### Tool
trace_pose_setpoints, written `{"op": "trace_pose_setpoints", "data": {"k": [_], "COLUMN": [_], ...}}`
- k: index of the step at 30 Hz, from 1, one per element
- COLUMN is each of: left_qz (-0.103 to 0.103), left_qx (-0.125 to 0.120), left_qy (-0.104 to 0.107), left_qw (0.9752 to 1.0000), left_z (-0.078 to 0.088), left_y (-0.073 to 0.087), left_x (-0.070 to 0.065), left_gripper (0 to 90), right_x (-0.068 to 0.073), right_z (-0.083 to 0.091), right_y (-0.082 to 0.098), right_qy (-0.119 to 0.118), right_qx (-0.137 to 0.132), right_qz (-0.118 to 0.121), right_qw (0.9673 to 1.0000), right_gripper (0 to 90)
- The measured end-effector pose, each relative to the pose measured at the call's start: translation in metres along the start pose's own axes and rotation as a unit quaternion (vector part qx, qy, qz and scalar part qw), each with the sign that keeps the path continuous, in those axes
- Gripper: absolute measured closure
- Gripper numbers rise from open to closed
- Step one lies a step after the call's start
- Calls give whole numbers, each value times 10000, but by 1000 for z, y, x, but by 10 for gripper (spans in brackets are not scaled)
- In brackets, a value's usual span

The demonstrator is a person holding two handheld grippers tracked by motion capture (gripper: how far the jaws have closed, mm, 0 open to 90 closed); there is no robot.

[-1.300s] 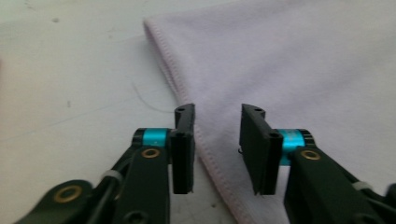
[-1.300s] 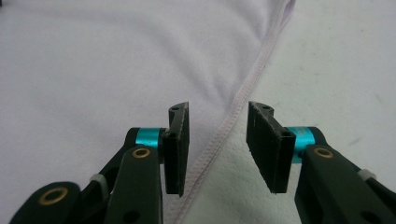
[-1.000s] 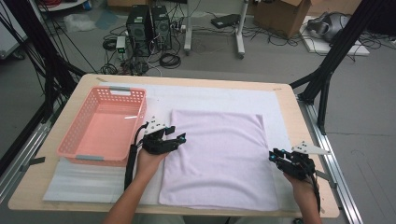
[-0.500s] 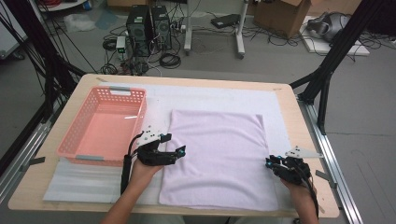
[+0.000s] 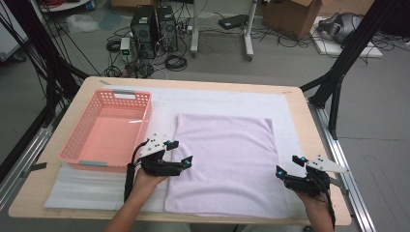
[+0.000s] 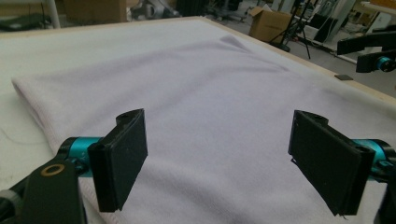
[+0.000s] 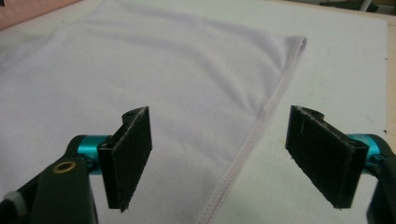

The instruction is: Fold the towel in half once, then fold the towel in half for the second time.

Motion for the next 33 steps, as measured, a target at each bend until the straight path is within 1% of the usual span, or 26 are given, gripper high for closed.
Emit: {"op": "trace_pose_setpoints", "data": {"k": [1,3,5,6,9,10,12,14,16,17,18,20,22,23,27,29,31,33], "left_qz": [-26,57,-23,-16,83,64,88,139,156,197,211,243,291,342,414,433,437,432], "left_qx": [11,15,73,92,121,129,158,177,170,145,137,127,157,173,199,186,195,202], "left_qy": [-7,-12,-73,-119,-159,-167,-242,-271,-338,-352,-368,-379,-339,-285,-284,-308,-361,-426], "left_qw": [10000,10000,9999,9999,9998,9998,9995,9994,9992,9991,9990,9989,9989,9989,9985,9984,9982,9979], "left_z": [0,0,1,1,3,3,4,4,5,6,6,6,6,5,5,6,6,6], "left_y": [0,0,1,1,1,1,2,2,2,1,1,1,2,3,4,5,6,7], "left_x": [0,-1,0,1,2,3,6,8,11,11,12,13,14,14,16,18,21,25], "left_gripper": [199,201,210,210,205,204,204,204,199,196,196,194,196,201,204,204,204,204], "right_x": [-1,-1,-2,-2,-2,-3,-3,-5,-6,-6,-6,-5,-5,-5,-6,-6,-7,-7], "right_z": [0,-2,-4,-4,-5,-5,-5,-5,-6,-6,-6,-7,-7,-8,-10,-11,-14,-17], "right_y": [-1,0,2,1,2,2,3,4,5,5,6,6,6,6,7,8,9,9], "right_qy": [0,-3,-7,1,11,20,22,33,47,41,36,29,30,24,21,9,-7,-32], "right_qx": [-36,-40,10,2,28,19,43,56,65,89,94,103,94,89,137,154,184,228], "right_qz": [9,-12,4,22,-17,1,5,2,-32,-32,5,-3,15,6,-18,-39,-4,-81], "right_qw": [10000,10000,10000,10000,10000,10000,10000,10000,10000,9999,9999,9999,10000,10000,9999,9999,9998,9997], "right_gripper": [209,208,206,204,200,199,199,199,199,199,199,199,199,199,199,199,199,199]}}
Point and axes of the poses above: each handheld gripper's, and its own axes: z roughly backward along the jaws, y roughly out of its underside, x roughly to its left, the point moved 10 cm from there along -z, roughly forward along the jaws, and after that the axes turned 12 degrees about -x, right-handed, at the moved point
